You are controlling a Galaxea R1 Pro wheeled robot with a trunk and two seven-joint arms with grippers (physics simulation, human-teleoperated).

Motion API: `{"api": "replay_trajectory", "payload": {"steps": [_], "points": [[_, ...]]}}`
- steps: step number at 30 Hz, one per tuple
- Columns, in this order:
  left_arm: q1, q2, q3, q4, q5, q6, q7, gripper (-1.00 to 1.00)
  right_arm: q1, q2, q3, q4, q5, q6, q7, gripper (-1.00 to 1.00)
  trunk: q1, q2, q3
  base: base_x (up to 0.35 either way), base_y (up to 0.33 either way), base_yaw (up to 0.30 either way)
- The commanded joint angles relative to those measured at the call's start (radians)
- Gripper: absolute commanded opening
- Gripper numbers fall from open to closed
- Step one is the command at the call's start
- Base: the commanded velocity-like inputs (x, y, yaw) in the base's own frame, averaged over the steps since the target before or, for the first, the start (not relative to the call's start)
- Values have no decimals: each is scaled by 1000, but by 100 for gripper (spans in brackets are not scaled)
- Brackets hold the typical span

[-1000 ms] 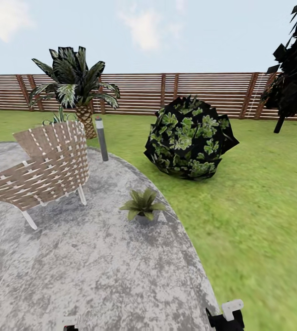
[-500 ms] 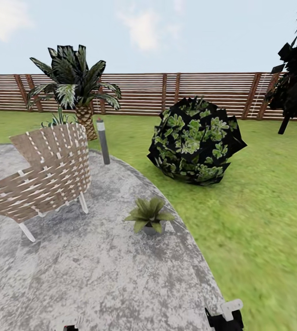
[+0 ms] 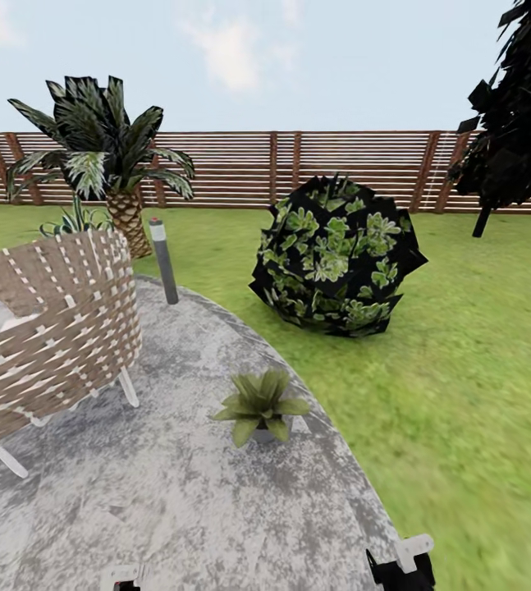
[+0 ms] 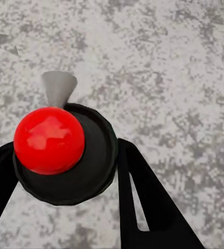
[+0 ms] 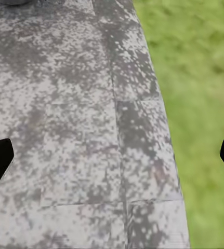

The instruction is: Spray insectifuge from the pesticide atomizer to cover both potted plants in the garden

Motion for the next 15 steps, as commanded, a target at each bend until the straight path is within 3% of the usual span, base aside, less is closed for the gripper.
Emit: {"api": "replay_trajectory", "payload": {"steps": [1,10,15], "points": [[-1,-1,6,1,7,-1,-10,-100,-1,0,-8,0,3,-4,6,100,0,0,-1,310,92,0],[-1,-1,5,1,5,-1,-10,-100,-1,0,-8,0,4,-3,6,100,0,0,-1,330,40,-2],[-1,-1,6,1,6,-1,-11,-100,-1,0,-8,1,4,-4,8,100,0,0,3,318,1,-162]]}}
